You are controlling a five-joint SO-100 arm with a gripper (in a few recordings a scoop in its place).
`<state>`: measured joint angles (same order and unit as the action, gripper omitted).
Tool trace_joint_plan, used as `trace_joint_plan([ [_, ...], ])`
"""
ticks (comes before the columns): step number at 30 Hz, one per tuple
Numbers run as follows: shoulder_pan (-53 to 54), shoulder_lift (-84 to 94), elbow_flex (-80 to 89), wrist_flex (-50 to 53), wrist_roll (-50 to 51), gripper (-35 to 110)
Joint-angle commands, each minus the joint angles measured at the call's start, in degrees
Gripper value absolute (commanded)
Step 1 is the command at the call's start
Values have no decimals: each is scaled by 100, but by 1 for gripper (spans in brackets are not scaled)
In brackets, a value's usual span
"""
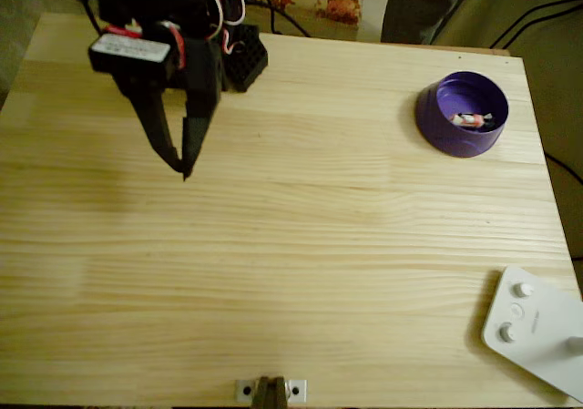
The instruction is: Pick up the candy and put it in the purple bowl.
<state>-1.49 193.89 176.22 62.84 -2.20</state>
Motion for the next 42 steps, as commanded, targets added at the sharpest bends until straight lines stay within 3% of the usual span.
trace_joint_plan([
  [1, -18, 387, 114, 114, 0, 0],
  [42, -237, 396, 185, 97, -105, 0],
])
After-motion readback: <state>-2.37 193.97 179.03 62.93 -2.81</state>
